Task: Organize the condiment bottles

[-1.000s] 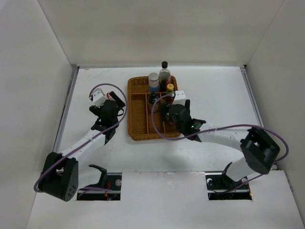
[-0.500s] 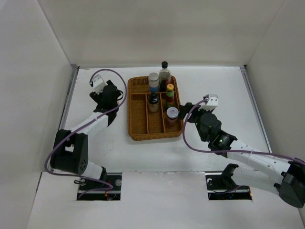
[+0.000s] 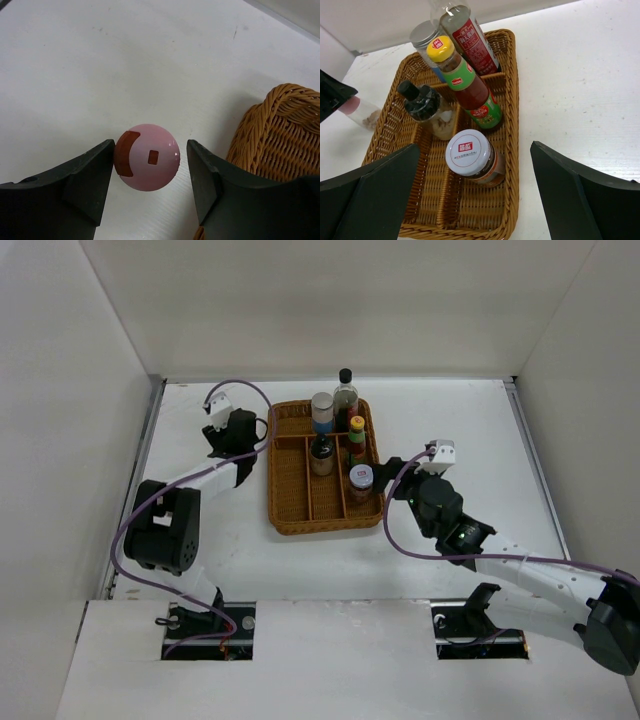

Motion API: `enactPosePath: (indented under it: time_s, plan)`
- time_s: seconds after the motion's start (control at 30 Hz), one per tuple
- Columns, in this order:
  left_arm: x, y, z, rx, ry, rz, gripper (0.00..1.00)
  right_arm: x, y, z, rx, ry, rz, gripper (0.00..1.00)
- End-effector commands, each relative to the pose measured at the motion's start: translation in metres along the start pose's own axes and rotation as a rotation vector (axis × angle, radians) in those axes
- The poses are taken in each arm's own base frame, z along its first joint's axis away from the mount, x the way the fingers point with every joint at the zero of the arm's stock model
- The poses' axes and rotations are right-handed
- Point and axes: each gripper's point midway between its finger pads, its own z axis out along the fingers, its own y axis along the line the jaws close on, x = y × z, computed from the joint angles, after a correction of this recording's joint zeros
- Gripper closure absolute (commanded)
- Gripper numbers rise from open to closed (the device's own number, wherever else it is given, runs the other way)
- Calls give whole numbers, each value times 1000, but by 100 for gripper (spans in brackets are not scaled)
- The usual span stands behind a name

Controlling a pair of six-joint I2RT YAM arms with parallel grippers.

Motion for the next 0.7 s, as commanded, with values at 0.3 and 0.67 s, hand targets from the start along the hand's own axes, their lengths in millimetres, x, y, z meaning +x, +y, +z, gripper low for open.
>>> enactPosePath:
  time_s: [0.3, 0.67]
  plan:
    - [-48, -11, -36, 75, -104, -58, 81, -12, 2, 3, -10, -44, 56, 0]
    - [-68, -64, -163, 392, -182, -111, 81, -8, -1, 7, -3, -37, 66, 0]
